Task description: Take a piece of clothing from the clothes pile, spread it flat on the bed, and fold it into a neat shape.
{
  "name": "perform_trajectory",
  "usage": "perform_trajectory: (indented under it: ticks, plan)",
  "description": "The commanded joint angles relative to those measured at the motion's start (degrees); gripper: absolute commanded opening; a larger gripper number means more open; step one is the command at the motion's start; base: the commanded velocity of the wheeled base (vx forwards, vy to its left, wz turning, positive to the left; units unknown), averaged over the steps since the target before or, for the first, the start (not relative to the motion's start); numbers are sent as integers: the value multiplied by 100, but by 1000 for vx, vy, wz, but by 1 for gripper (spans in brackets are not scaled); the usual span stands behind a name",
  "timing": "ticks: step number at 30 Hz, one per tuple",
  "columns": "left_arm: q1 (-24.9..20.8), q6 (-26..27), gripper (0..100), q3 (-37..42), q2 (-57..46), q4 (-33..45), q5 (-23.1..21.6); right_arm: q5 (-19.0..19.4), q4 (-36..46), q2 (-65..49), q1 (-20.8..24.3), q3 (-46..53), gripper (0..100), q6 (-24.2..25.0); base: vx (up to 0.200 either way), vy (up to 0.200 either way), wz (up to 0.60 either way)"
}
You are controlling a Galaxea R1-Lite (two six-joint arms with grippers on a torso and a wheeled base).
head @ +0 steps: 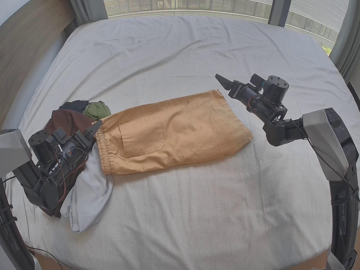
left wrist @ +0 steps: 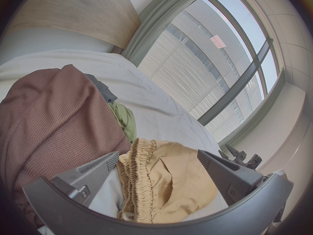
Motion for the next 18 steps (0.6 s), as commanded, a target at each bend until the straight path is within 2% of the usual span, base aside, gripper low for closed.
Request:
perform_trajectory:
  ticks: [1, 3, 4, 5, 7, 18]
  plan:
    - [-101, -27, 100, 148, -388, 1, -28, -69, -74, -761, 136, 1138, 100, 1, 0, 0, 0]
    - [-154, -27, 100, 183, -476, 1, -45, -69, -145, -1042, 188, 1639, 100, 1, 0, 0, 0]
    - [-207, -27, 100, 210, -555, 1, -54, -51, -391, -1306, 241, 2219, 100, -8, 0, 0, 0]
    - [-207, -27, 100, 210, -555, 1, -54, -51, -391, -1306, 241, 2219, 100, -8, 0, 0, 0]
    - [-295, -1, 100, 341, -652, -8, -72, 10, -909, -1640, 312, 3063, 100, -8, 0, 0, 0]
    - [-743, 87, 100, 851, -951, -8, -195, 10, -2342, -1965, 646, 5040, 100, -8, 0, 0, 0]
